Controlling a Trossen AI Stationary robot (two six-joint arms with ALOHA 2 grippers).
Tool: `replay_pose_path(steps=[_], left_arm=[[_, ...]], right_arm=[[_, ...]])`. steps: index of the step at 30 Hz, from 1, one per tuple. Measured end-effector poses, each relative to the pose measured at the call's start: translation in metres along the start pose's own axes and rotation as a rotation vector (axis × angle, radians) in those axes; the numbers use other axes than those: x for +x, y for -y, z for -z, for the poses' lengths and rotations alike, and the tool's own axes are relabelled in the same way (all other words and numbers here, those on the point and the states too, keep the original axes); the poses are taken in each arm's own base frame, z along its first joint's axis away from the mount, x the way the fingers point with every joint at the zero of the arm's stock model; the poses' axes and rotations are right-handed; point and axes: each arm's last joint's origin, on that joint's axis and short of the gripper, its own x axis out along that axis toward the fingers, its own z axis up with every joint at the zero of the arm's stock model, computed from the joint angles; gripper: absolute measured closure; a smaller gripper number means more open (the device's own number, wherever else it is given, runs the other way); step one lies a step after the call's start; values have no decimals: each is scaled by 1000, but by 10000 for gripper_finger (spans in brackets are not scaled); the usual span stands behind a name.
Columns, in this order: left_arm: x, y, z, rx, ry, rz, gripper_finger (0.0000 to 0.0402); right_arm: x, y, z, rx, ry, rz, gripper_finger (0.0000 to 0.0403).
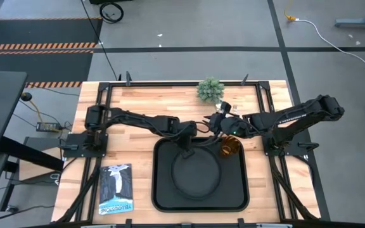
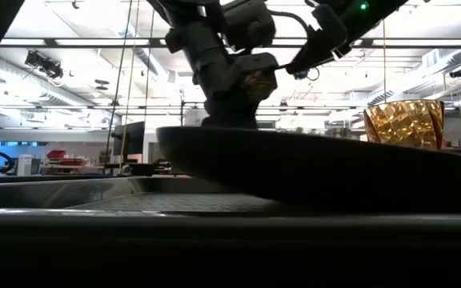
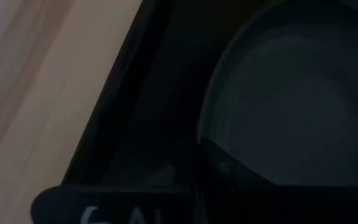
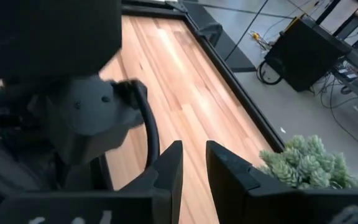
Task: Pick and place plate/cup/fork/spoon on tray
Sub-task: Put the black plate on the black tray at the bottom of the brown cup
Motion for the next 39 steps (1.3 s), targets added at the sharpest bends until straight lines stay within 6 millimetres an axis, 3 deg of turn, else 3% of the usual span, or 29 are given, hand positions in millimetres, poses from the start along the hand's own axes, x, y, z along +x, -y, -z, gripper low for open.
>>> replay_pose_path(steps=[25,34,39], left_arm=[[31,29,6,-29,83,65,381],[31,32,7,-19,96,54,297],[30,29,11,70,53,22,263]], right_arm=[[1,-3,4,15,46,-11,326],[1,-3,3,24,56,-14,326],[0,-4,3,29,57,-20,326]])
